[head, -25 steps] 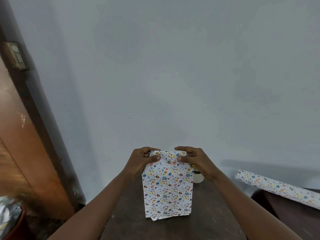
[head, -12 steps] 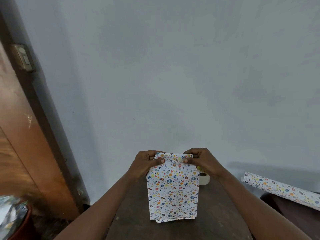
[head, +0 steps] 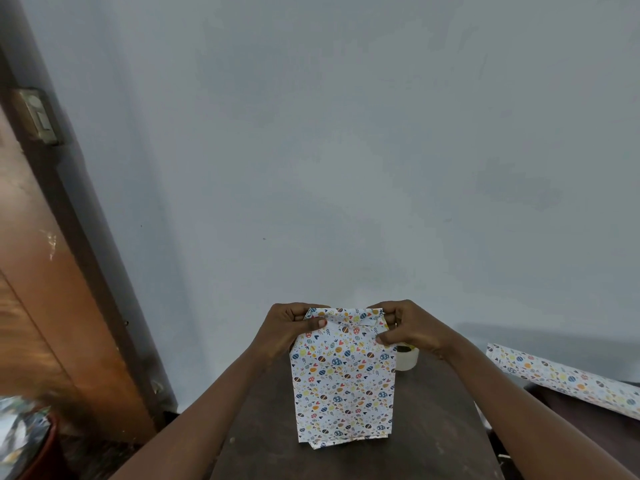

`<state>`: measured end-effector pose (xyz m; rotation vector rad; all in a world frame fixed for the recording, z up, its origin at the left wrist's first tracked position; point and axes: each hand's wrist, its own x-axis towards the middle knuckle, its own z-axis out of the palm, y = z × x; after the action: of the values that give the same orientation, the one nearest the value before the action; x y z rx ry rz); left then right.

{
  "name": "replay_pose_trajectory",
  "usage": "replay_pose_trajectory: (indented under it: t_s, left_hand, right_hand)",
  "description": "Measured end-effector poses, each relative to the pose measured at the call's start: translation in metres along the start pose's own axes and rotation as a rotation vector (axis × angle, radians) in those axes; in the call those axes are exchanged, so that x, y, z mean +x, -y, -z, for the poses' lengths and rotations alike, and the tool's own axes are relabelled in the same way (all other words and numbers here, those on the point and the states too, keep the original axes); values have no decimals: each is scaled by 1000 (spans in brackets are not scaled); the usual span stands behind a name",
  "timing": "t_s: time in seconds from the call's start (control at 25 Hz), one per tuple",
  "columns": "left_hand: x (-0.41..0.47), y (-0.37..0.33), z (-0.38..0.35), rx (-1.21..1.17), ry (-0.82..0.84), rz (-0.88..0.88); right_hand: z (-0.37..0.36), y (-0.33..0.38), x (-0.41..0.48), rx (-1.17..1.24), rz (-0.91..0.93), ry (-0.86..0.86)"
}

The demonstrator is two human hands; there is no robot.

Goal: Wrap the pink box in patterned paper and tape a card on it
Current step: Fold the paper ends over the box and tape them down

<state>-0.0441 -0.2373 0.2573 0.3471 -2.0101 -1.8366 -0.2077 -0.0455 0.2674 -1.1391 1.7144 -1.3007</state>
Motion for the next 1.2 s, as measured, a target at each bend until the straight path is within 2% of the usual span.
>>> replay_pose_trajectory:
  t_s: [0.2, 0.4, 0.56, 0.8, 0.88, 1.08, 1.2]
  left_hand:
    - [-3, 3, 2, -77, -49, -15]
    - [-3, 6, -2, -100, -86, -44]
    - [-2, 5, -2, -79, -75, -48]
    - [1, 2, -1, -33, -25, -28]
    - [3, 1, 0, -29, -28, -25]
    - [4, -1, -1, -64, 15, 20]
    - [4, 1, 3, -99, 41, 57]
  right_hand:
    - [1, -20, -11, 63, 0, -92]
    - [-8, -37, -17, 118, 75, -246]
    - [-10, -41, -14, 145, 91, -326]
    - [-18, -36, -12, 345, 115, -477]
    - [-15, -31, -11, 296, 102, -455]
    - [-15, -9, 0, 119, 165, -266]
    - [-26, 5, 11, -30, 194, -269]
